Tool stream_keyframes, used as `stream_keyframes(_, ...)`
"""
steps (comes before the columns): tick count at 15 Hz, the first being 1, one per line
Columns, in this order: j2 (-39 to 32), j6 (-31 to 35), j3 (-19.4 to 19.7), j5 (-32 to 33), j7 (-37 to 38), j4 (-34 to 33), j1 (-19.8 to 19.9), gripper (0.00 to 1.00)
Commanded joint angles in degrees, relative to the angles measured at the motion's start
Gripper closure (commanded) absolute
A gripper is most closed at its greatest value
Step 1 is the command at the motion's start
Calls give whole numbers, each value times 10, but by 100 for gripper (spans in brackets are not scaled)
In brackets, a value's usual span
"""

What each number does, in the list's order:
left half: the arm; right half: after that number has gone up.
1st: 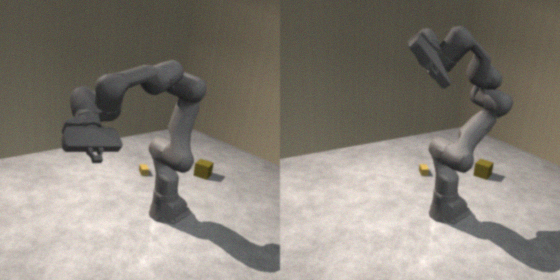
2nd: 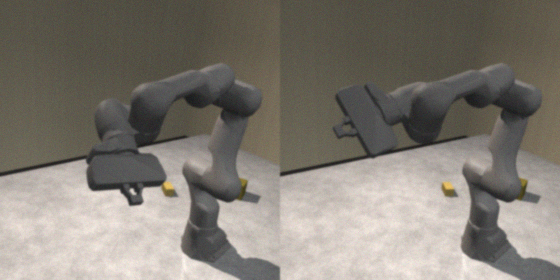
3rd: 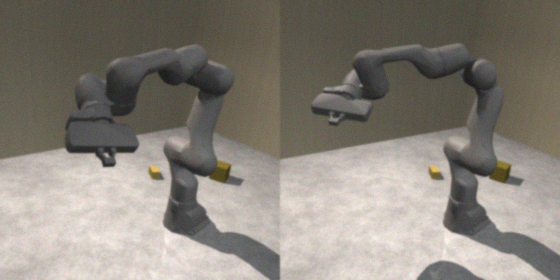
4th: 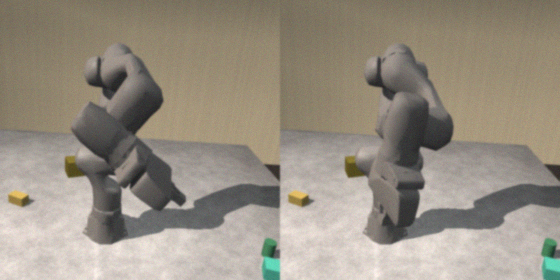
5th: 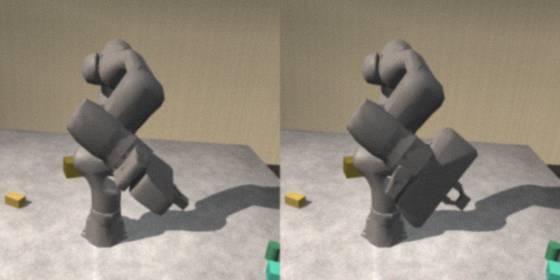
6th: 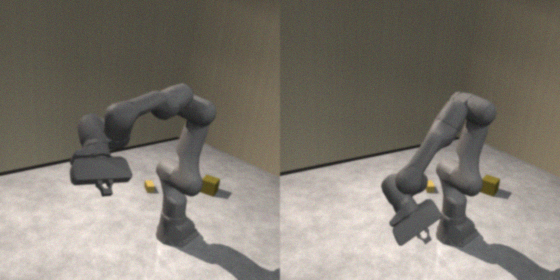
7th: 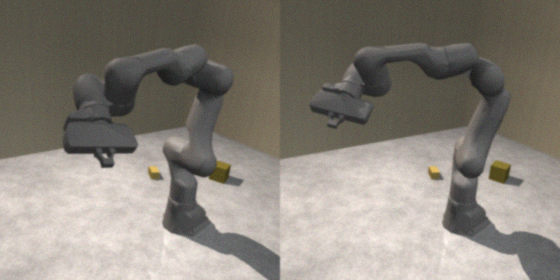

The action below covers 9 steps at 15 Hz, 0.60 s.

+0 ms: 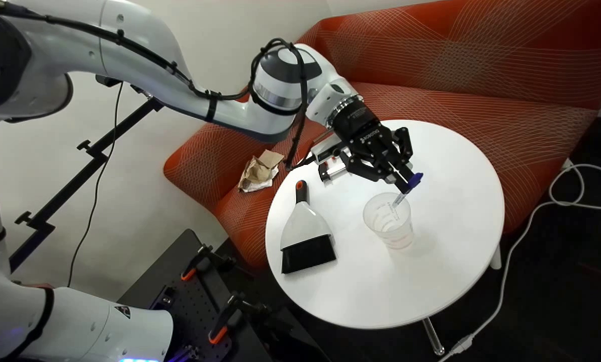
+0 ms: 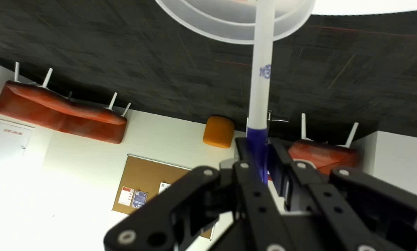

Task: Put the marker in the cup

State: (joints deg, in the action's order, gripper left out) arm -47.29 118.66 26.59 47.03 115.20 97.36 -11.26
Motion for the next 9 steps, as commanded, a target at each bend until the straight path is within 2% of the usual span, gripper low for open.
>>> stream_keyframes(1,-4,-37,-46,22,15,-20,35,96)
stream_keyframes(9,-14,-56,-88,32,15,-19,57,96)
